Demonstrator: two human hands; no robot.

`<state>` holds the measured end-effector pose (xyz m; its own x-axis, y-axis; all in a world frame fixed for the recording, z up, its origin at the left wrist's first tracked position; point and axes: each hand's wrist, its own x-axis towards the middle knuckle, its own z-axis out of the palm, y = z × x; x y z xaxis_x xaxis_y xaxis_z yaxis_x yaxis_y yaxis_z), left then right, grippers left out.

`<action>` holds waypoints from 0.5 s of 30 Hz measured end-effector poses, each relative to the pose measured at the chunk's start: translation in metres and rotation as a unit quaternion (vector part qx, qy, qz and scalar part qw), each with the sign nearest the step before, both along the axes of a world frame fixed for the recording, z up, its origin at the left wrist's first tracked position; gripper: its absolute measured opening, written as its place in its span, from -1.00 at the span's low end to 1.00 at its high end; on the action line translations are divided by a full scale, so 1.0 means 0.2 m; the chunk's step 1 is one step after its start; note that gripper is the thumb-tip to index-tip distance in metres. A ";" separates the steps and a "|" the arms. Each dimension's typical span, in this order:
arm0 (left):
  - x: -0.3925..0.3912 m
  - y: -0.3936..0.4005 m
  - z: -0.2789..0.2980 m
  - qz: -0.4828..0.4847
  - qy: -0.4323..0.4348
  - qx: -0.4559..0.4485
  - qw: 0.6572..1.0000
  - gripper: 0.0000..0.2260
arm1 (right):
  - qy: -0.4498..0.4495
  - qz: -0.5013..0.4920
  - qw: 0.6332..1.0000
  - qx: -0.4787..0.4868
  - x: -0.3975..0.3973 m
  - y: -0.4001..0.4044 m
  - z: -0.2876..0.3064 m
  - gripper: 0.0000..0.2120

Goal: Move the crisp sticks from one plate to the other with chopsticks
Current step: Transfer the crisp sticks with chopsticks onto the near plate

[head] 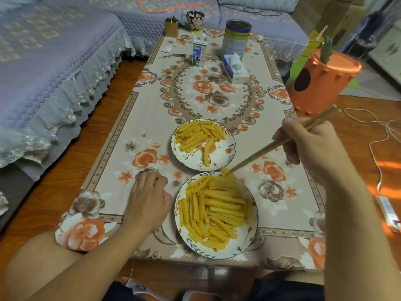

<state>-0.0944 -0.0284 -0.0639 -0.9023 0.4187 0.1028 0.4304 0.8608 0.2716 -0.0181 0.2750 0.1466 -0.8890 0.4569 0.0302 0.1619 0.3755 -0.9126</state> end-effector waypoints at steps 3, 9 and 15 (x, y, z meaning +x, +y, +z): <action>0.00 0.00 0.00 0.002 0.001 -0.002 1.000 -0.66 | -0.034 0.073 0.994 0.079 0.03 -0.02 0.02 -0.60; 0.01 0.00 0.00 0.000 -0.001 -0.001 1.000 -0.64 | -0.056 0.125 0.982 0.131 0.02 -0.05 -0.05 -0.66; 0.00 0.00 0.00 -0.004 -0.005 0.004 1.000 -0.64 | -0.011 0.072 0.995 0.074 -0.01 0.00 -0.03 -0.64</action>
